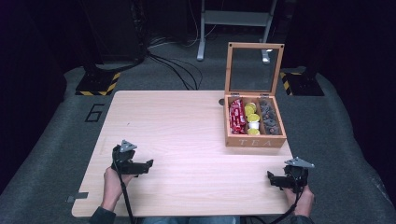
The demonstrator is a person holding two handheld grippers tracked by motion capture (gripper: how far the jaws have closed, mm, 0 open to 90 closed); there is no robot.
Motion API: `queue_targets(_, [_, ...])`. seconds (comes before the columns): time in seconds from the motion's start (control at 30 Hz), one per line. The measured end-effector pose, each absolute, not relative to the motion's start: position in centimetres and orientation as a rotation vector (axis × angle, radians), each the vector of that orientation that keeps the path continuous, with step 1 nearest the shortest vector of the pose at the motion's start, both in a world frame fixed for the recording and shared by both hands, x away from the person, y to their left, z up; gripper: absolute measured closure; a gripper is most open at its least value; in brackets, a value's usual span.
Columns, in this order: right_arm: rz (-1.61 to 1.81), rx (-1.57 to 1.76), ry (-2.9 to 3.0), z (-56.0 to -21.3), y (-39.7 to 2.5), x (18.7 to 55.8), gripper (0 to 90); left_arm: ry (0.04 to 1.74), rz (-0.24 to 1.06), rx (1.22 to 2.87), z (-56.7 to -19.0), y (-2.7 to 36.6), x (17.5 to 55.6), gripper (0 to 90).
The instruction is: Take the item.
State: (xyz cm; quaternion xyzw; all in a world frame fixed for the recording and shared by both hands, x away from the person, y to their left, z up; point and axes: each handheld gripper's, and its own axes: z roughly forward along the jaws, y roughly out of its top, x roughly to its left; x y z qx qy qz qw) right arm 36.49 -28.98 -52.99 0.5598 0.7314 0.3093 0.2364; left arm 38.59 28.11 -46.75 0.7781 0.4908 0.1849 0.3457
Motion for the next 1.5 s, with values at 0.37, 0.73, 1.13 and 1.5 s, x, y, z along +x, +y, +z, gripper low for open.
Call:
queue_targets(0.37, [0.848, 1.537, 2.004, -53.0, -29.0, 36.5, 0.0, 1.219, 0.472, 2.056, -45.5, 26.2, 40.0, 8.7])
queue_targets(0.73, [0.85, 1.535, 2.005, -53.0, -29.0, 36.5, 0.0, 1.157, 0.465, 2.091, -44.0, 23.5, 41.5, 9.3])
queue_targets(1.13, [0.854, 1.544, 1.997, -53.0, -29.0, 36.5, 0.0, 1.076, 0.463, 2.13, -42.7, 19.2, 43.2, 10.3])
queue_targets(1.5, [0.851, 1.534, 2.006, -53.0, -29.1, 36.6, 0.0, 1.036, 0.438, 2.144, -41.7, 16.8, 44.7, 10.6])
